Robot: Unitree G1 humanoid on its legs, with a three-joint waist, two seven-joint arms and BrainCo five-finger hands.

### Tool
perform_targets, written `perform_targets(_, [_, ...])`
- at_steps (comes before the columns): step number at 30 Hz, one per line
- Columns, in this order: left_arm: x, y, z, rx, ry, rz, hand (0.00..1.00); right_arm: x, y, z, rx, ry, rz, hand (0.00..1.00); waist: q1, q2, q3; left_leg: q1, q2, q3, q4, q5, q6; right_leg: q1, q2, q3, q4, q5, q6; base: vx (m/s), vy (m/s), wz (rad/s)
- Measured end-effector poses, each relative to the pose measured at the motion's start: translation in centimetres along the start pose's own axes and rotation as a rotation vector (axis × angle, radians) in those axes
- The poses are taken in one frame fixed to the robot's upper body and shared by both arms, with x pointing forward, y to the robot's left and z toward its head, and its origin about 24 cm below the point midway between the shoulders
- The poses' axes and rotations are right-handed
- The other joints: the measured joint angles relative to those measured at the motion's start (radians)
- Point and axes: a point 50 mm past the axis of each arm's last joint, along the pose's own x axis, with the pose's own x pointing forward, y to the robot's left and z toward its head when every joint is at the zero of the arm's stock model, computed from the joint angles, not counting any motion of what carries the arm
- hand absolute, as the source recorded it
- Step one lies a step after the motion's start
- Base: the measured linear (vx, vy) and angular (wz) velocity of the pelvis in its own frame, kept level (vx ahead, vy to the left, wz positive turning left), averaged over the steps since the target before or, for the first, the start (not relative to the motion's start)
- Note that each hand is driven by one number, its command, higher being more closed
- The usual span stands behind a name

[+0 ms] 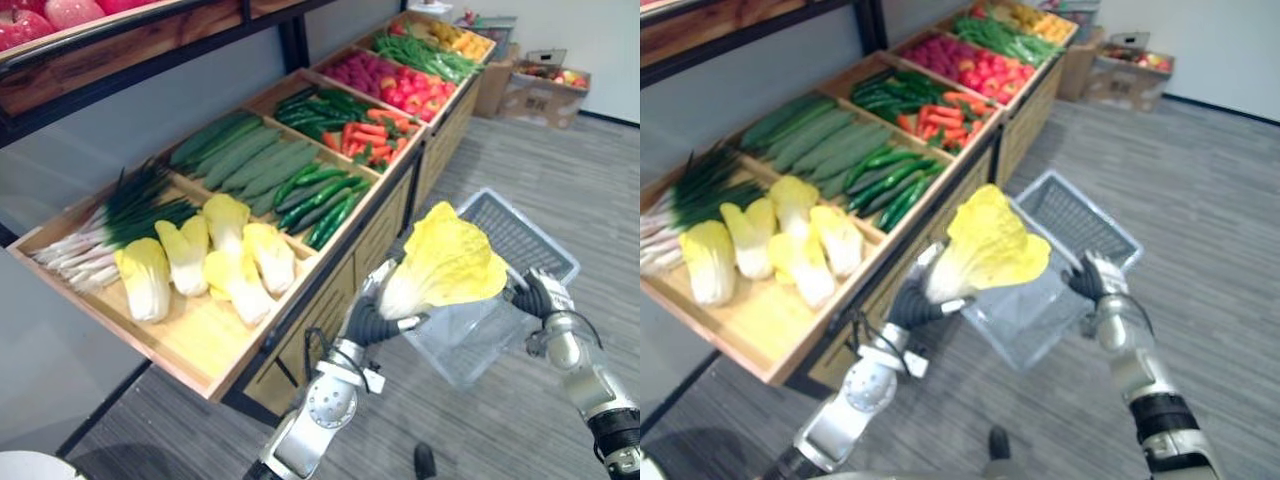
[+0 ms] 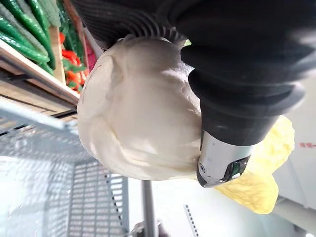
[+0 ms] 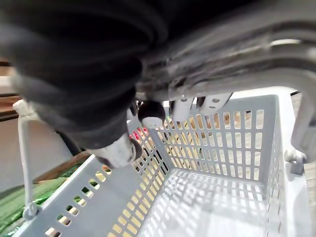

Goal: Pick vegetable in the basket

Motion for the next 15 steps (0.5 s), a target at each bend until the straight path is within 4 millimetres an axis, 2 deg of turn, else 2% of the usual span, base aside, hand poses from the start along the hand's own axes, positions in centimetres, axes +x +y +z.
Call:
perform_targets(5, [0.7,-0.8,-1.9,0.044,0.077,-0.042,1.00,0.2,-0.9,2.3,0.078,-0.101,-0.016,1.00,-0.019,-0.007,-0.001,0.003,-0.001,0.025,0.000,-0.002,-0.003,-0.014,0.003,0.024,-0.001,0.000,0.000,0.01,-0.005,-0.14])
perform_targets(11, [2.2,-2.0,-4.0,0.144,0.158,-0.078,1.00,0.2,-1.9,4.0,0.157,-0.178,-0.024,1.00,-0.043,-0.013,-0.001,0.019,0.001,0.054,0.001,-0.010,-0.013,-0.018,0.011,0.051,0.000,0.000,0.000,0.03,-0.006,-0.12])
perform_targets(15, [3.7,-2.1,-5.5,0.250,0.223,-0.092,1.00,-0.5,-1.5,4.8,0.204,-0.227,0.017,1.00,-0.057,-0.020,-0.001,0.023,0.007,0.069,0.001,-0.014,-0.017,-0.027,0.020,0.064,0.002,0.000,0.000,0.03,-0.009,-0.14])
